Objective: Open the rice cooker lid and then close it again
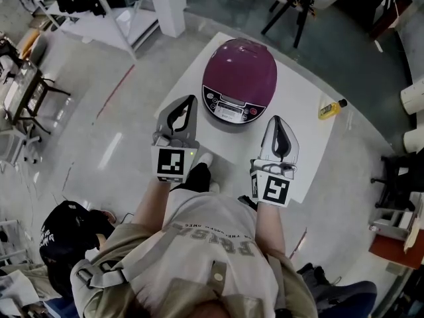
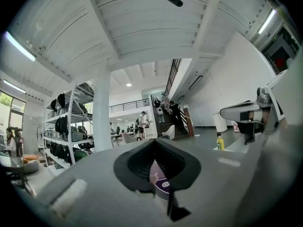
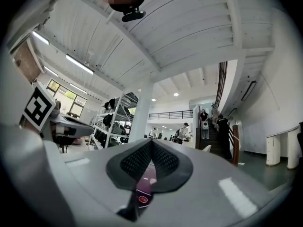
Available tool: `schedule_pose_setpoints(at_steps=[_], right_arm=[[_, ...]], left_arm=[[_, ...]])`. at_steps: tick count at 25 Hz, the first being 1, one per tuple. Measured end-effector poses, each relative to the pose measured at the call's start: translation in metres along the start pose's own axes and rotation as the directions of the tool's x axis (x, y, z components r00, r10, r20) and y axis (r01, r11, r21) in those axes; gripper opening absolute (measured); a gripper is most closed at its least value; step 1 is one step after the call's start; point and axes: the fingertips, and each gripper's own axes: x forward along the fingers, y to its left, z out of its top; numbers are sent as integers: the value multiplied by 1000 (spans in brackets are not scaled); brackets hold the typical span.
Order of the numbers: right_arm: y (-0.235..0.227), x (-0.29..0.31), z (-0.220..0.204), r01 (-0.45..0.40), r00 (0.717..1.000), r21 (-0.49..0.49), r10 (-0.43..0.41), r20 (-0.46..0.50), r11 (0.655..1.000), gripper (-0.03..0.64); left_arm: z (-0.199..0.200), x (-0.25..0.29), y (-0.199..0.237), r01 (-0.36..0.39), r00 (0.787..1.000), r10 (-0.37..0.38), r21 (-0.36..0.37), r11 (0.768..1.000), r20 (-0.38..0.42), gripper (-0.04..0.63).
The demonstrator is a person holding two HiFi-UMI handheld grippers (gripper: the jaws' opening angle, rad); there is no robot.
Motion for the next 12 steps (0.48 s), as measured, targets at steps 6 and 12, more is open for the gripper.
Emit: schedule_pose_setpoints(at_steps=[6, 12], right_arm=[[0, -2, 0, -14, 1000, 3, 14, 3, 1000, 0], [2, -2, -1, -26, 1000, -9, 26, 7, 1000, 0]], left_arm=[[-3, -1, -4, 8, 1000, -8, 26, 1000, -16, 12], [-6, -3, -10, 20, 999, -19, 48, 999, -26, 12]])
